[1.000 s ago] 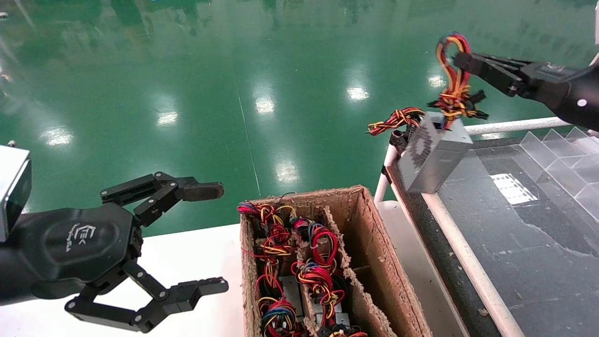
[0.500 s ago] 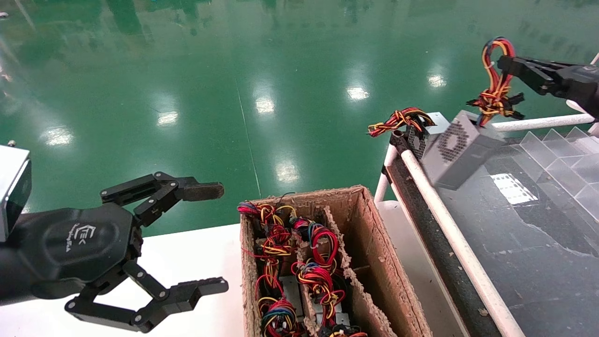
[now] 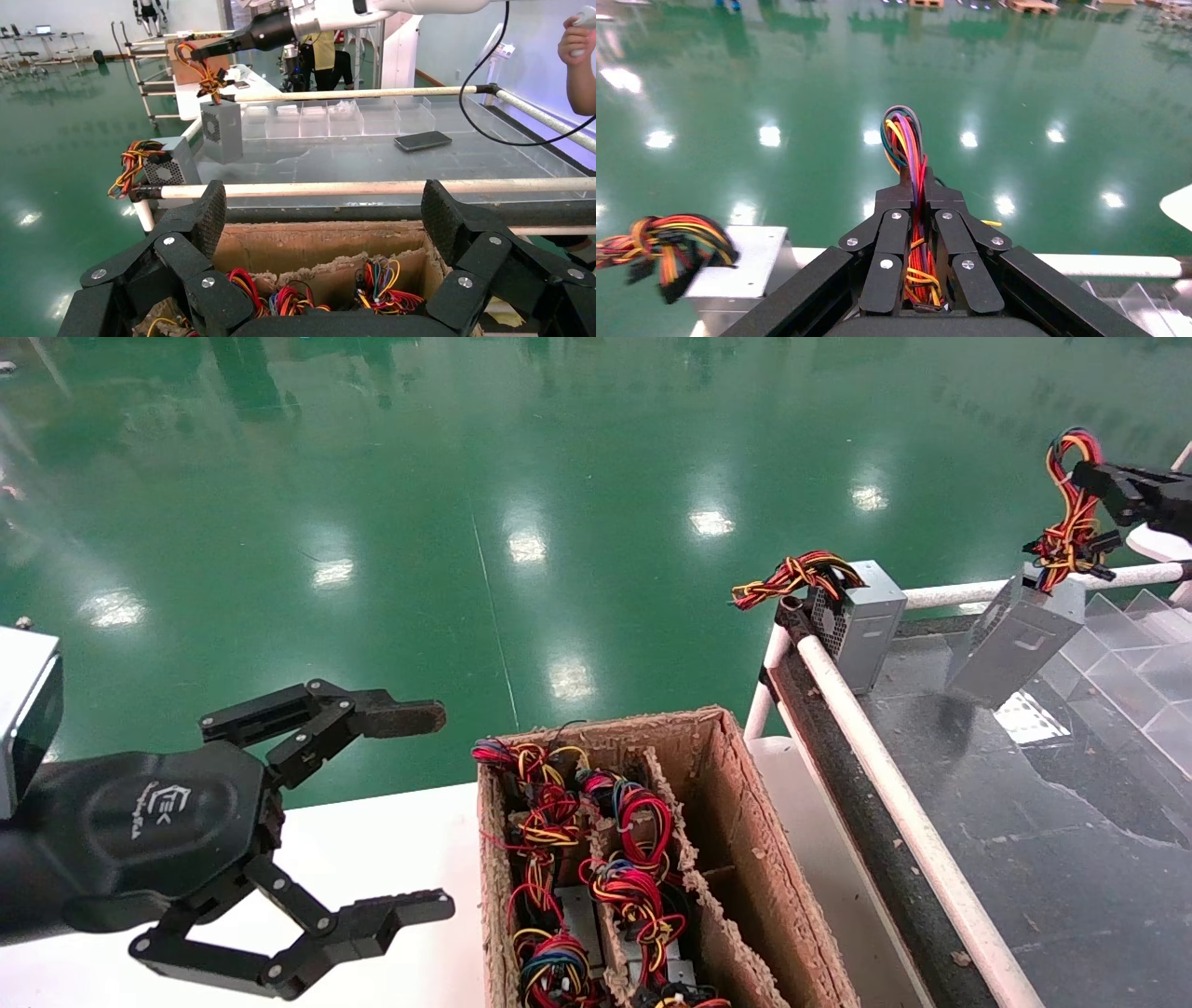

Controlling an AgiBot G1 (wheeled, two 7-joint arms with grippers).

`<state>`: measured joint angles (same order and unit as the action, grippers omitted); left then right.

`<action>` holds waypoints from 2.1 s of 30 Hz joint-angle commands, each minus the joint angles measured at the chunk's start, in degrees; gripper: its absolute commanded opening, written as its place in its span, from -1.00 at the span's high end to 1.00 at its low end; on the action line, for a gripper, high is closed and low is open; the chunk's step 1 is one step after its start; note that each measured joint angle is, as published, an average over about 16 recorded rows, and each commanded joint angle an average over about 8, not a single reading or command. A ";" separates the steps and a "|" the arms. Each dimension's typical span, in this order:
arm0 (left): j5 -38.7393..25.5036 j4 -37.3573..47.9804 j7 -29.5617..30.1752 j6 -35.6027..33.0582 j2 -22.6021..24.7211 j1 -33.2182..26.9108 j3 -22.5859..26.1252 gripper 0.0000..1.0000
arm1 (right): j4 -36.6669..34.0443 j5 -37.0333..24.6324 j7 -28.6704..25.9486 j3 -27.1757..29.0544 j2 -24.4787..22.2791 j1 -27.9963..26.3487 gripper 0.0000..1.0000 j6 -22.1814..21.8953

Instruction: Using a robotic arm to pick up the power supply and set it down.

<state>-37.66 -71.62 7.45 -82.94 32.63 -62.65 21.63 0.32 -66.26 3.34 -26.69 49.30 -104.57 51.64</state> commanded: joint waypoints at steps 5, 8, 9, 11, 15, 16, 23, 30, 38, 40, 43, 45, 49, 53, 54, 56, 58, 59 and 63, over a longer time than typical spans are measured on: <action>0.00 0.00 0.00 0.00 0.00 0.00 0.00 -1.00 | -0.28 -1.07 0.38 -0.73 2.47 -0.06 1.00 -3.98; 0.00 0.00 0.00 0.00 0.00 0.00 0.00 -1.00 | -0.11 -1.41 0.54 -0.97 3.43 -0.12 1.00 -4.44; 0.00 0.00 0.00 0.00 0.00 0.00 0.00 -1.00 | -0.07 -1.50 0.58 -1.04 3.74 -0.15 1.00 -4.55; 0.00 0.00 0.00 0.00 0.00 0.00 0.00 -1.00 | 0.02 -1.70 0.65 -1.17 4.42 -0.19 1.00 -4.69; 0.00 0.00 0.00 0.00 0.00 0.00 0.00 -1.00 | 0.22 -2.11 0.85 -1.47 5.74 -0.24 1.00 -4.62; 0.00 0.00 0.00 0.00 0.00 0.00 0.00 -1.00 | 0.27 -2.21 0.90 -1.53 6.05 -0.26 1.00 -4.55; 0.00 0.00 0.00 0.00 0.00 0.00 0.00 -1.00 | 0.53 -2.56 1.19 -1.79 7.84 -0.51 1.00 -3.75; 0.00 0.00 0.00 0.00 0.00 0.00 0.01 -1.00 | 0.55 -2.71 1.54 -1.90 9.19 -0.87 0.98 -3.71; 0.00 0.00 0.00 0.00 0.00 0.00 0.01 -1.00 | 0.22 -3.01 2.06 -2.11 10.07 -0.81 -0.84 -4.25; 0.01 0.00 0.00 0.00 0.00 0.00 0.01 -1.00 | 0.14 -3.06 2.12 -2.14 10.12 -0.81 -1.00 -4.26; 0.01 0.00 0.00 0.00 0.00 0.00 0.01 -1.00 | 0.06 -3.14 2.20 -2.20 10.14 -0.83 -1.00 -4.17; 0.01 0.00 0.00 0.00 0.00 0.00 0.01 -1.00 | 0.03 -3.20 2.26 -2.24 10.11 -0.83 -1.00 -4.03; 0.01 0.00 0.00 0.00 0.00 0.00 0.01 -1.00 | 0.05 -3.30 2.43 -2.31 9.90 -0.91 -1.00 -3.56; 0.01 0.00 0.00 0.00 0.00 0.00 0.01 -1.00 | 0.12 -3.33 2.59 -2.33 9.55 -1.07 -1.00 -2.92; 0.01 0.00 0.00 0.00 0.00 0.00 0.01 -1.00 | 0.13 -3.33 2.62 -2.33 9.47 -1.10 -1.00 -2.75; 0.01 0.00 -0.01 0.00 0.00 0.00 0.01 -1.00 | 0.15 -3.31 2.70 -2.32 9.30 -1.16 -1.00 -2.42; 0.01 0.00 -0.01 0.00 0.00 0.00 0.01 -1.00 | 0.15 -3.25 2.76 -2.27 9.14 -1.19 -1.00 -2.09; 0.01 0.00 -0.01 0.00 0.00 0.00 0.01 -1.00 | 0.16 -3.16 2.78 -2.21 9.04 -1.21 -1.00 -1.92; 0.01 0.00 -0.01 0.00 0.00 0.00 0.01 -1.00 | 0.28 -2.35 2.86 -1.65 8.50 -1.19 -1.00 -0.98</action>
<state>-37.66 -71.61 7.44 -82.93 32.62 -62.65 21.64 0.97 -68.43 6.22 -28.24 57.72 -105.55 50.90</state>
